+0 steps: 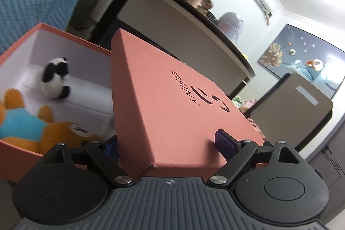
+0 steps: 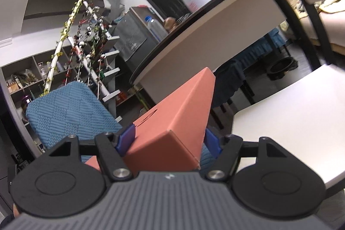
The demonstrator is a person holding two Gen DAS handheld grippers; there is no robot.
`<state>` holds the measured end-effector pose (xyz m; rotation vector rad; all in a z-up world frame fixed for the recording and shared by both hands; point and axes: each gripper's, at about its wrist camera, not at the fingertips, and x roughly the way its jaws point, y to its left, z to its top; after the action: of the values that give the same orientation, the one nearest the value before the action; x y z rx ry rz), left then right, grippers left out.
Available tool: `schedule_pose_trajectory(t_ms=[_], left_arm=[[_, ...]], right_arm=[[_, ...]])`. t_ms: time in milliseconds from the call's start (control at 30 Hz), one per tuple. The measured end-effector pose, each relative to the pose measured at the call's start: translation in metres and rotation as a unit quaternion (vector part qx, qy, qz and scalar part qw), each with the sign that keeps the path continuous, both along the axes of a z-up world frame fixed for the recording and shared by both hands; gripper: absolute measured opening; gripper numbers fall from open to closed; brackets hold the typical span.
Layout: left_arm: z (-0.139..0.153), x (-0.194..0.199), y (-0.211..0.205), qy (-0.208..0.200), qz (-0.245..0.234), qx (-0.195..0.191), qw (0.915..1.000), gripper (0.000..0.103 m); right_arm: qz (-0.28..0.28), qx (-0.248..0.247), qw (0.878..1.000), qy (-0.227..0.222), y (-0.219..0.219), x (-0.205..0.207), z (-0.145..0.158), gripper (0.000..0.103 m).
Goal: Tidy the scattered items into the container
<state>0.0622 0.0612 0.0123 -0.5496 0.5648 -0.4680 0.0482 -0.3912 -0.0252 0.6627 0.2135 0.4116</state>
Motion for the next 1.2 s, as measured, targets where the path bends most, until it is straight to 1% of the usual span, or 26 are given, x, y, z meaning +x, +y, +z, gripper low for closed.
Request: schedule_pose_trajectory(t_ms=[167, 233, 367, 433, 533, 700, 833, 933, 1000, 1100, 1200], left_arm=[[-0.006, 0.001, 0.037, 0.011, 0.021, -0.004, 0.9997, 0.090], [-0.010, 0.004, 0.049, 0.026, 0.027, -0.009, 0.9993, 0.090], [-0.021, 0.008, 0.066, 0.052, 0.039, -0.014, 0.9978, 0.090], [-0.024, 0.009, 0.073, 0.053, 0.042, -0.015, 0.9976, 0.090], [-0.025, 0.008, 0.079, 0.047, 0.049, -0.007, 0.9977, 0.090], [-0.024, 0.006, 0.085, 0.043, 0.077, 0.013, 0.9960, 0.090], [-0.023, 0.007, 0.094, 0.051, 0.097, -0.002, 0.9939, 0.090], [-0.020, 0.005, 0.097, 0.050, 0.120, 0.011, 0.9914, 0.091], [-0.015, 0.001, 0.097, 0.033, 0.131, 0.029, 0.9904, 0.091], [-0.012, -0.004, 0.094, 0.014, 0.138, 0.052, 0.9889, 0.091], [-0.010, -0.005, 0.089, 0.005, 0.137, 0.070, 0.9881, 0.091]], right_arm=[[0.024, -0.003, 1.000, 0.005, 0.031, 0.022, -0.001, 0.070], [0.034, -0.005, 0.999, 0.006, 0.050, 0.033, -0.003, 0.070], [0.047, -0.006, 0.999, 0.021, 0.070, 0.048, -0.013, 0.070], [0.054, -0.007, 0.998, 0.022, 0.077, 0.052, -0.017, 0.070], [0.063, -0.001, 0.998, 0.028, 0.085, 0.056, -0.024, 0.070], [0.069, 0.001, 0.997, 0.036, 0.093, 0.060, -0.033, 0.072], [0.070, -0.004, 0.997, 0.041, 0.097, 0.060, -0.038, 0.073], [0.070, -0.009, 0.997, 0.044, 0.101, 0.060, -0.042, 0.077], [0.070, -0.011, 0.996, 0.047, 0.103, 0.060, -0.044, 0.082], [0.070, -0.016, 0.996, 0.050, 0.106, 0.060, -0.048, 0.084], [0.070, -0.020, 0.996, 0.054, 0.109, 0.061, -0.051, 0.084]])
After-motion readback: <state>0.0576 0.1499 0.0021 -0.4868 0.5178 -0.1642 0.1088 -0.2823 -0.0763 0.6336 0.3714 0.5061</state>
